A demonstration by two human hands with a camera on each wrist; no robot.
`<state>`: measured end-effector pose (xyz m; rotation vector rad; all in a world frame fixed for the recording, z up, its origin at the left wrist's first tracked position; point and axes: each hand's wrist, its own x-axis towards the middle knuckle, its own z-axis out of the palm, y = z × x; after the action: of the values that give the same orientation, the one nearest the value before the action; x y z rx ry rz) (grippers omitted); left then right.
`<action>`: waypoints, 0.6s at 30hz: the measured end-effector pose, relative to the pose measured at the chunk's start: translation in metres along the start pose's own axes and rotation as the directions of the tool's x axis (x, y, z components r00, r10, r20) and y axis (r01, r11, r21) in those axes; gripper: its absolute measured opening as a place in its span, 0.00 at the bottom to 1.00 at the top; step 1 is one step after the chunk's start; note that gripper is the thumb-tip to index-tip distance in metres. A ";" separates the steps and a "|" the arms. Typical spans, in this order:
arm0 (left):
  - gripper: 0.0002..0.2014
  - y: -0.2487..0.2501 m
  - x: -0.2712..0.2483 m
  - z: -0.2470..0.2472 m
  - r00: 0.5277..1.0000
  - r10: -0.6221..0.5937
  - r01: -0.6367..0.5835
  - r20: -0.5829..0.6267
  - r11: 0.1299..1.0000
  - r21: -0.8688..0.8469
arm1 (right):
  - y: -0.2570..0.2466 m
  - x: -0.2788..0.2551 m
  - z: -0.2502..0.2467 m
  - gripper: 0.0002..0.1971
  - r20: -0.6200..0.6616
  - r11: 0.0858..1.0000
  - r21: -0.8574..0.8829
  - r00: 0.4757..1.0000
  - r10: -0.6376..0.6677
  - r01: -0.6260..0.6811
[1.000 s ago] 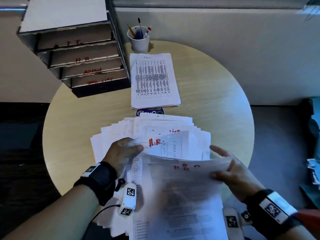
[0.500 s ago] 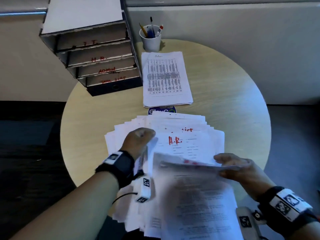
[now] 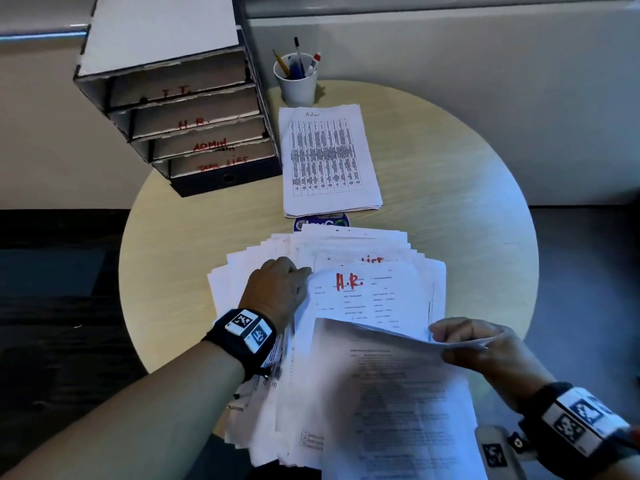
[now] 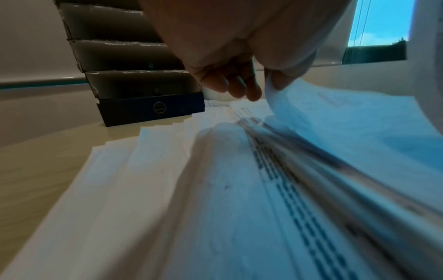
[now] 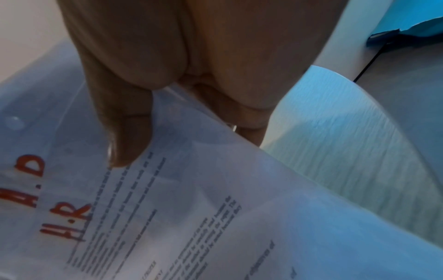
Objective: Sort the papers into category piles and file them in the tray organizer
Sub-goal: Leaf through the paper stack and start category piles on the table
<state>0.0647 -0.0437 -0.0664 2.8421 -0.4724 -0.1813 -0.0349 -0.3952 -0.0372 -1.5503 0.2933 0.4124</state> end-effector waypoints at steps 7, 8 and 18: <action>0.19 0.007 -0.008 -0.007 0.997 0.022 -0.025 -0.074 0.999 -0.039 | -0.003 0.001 0.002 0.12 -0.001 0.999 -0.036 1.000 -0.017 0.017; 0.18 0.008 -0.008 -0.007 0.994 0.048 -0.053 -0.098 0.998 -0.045 | -0.003 0.001 0.003 0.08 0.000 0.999 -0.033 1.000 -0.015 0.015; 0.07 0.027 -0.024 -0.027 0.975 -0.206 0.114 -0.077 0.772 -0.625 | 0.004 0.007 0.002 0.10 -0.047 1.000 -0.014 0.999 -0.017 0.017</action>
<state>0.0383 -0.0540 -0.0309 2.2147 -0.0987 -0.1318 -0.0308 -0.3926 -0.0434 -1.5761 0.3145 0.3653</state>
